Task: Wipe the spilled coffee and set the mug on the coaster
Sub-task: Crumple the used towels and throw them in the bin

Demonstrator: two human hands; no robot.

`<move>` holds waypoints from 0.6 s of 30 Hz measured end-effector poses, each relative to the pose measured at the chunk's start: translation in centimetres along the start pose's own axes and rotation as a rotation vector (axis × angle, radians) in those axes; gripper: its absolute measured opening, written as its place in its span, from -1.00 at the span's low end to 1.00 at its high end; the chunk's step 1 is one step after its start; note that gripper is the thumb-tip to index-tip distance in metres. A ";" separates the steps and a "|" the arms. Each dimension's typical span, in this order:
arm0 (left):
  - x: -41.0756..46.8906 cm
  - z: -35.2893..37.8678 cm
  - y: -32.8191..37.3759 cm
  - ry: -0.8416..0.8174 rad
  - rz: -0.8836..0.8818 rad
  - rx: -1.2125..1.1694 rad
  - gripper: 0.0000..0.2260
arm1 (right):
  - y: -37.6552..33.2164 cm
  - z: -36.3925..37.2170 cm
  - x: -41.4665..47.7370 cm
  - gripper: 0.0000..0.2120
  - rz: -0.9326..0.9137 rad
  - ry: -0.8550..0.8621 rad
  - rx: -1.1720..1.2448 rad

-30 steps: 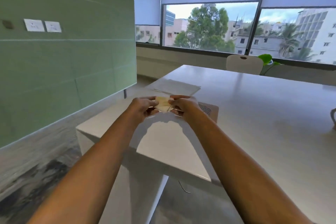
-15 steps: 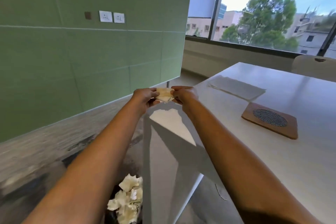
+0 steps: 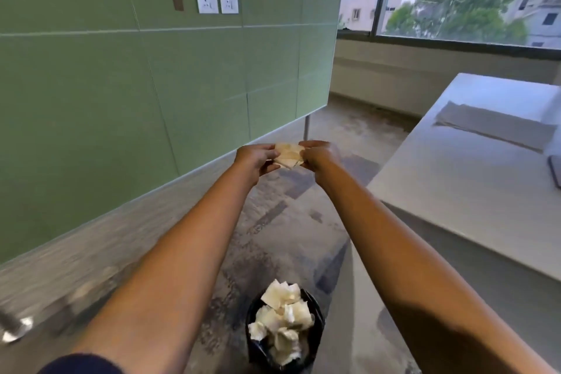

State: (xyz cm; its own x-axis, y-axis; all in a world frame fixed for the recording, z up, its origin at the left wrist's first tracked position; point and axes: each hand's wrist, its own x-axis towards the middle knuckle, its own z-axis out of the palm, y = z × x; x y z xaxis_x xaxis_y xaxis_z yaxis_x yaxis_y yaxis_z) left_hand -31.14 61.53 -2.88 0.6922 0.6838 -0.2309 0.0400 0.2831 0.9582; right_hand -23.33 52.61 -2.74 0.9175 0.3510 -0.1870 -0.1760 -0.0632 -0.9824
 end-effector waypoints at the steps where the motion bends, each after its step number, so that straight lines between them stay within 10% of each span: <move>1: 0.4 -0.6 -0.6 -0.003 -0.009 -0.005 -0.65 | 0.8 0.6 0.1 -0.68 0.015 0.009 0.014; 18: 6.4 -6.8 -21.1 0.099 -0.407 0.174 -0.66 | 21.9 3.5 3.4 -0.75 0.268 0.031 -0.409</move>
State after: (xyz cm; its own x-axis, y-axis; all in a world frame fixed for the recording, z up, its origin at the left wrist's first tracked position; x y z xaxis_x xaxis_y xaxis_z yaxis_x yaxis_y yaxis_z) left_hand -32.50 64.53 -25.69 0.5232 0.6034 -0.6018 0.4210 0.4310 0.7981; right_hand -25.30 55.69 -24.91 0.8701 0.2450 -0.4277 -0.2589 -0.5114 -0.8194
